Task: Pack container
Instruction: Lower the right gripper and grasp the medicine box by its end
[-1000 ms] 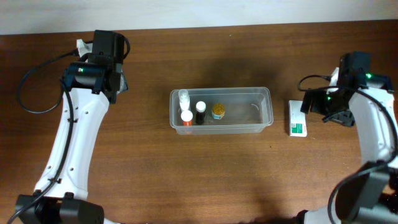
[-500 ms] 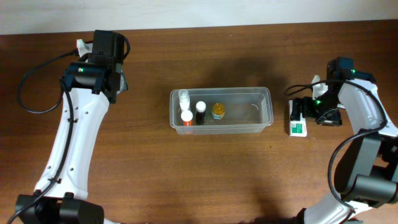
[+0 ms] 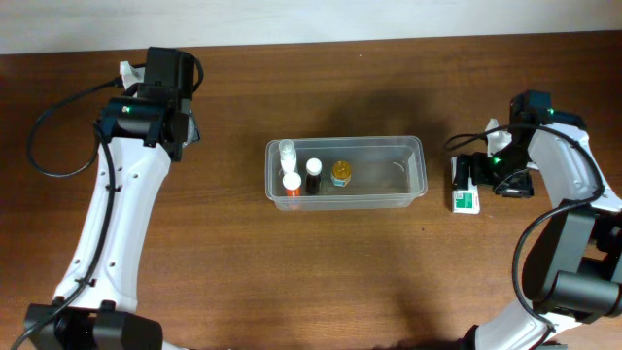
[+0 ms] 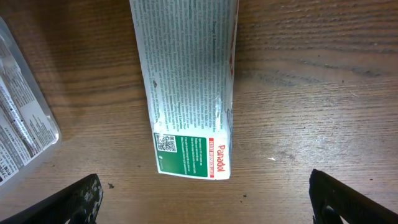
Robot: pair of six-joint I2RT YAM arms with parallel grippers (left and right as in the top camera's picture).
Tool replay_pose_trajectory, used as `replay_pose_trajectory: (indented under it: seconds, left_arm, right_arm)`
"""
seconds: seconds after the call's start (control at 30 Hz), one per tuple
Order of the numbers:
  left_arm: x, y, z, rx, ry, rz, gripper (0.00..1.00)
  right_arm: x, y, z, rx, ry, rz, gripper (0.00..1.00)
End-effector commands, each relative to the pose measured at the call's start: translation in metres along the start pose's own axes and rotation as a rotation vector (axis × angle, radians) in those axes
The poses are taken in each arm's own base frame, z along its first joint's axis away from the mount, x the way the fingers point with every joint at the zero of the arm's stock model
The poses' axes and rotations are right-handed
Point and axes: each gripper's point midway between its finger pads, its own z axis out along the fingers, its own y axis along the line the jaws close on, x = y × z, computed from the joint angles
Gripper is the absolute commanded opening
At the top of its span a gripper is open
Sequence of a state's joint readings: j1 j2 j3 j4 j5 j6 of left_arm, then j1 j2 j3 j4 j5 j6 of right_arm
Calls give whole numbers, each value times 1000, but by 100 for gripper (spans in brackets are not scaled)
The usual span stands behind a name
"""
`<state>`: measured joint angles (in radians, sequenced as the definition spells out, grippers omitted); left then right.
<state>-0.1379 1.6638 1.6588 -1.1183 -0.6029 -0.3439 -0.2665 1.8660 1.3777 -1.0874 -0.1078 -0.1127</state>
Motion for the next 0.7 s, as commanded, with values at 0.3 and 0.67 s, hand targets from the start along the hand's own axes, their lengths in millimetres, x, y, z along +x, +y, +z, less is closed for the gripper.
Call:
replay_pose_trajectory:
  seconds: [0.3, 0.67]
  left_arm:
    - [-8, 9, -10, -5, -33, -24, 99]
    - [-8, 9, -10, -5, -33, -24, 99]
  right_arm:
    - [-11, 4, 2, -12, -40, -18, 97]
    - [-23, 1, 11, -3, -100, -59, 100]
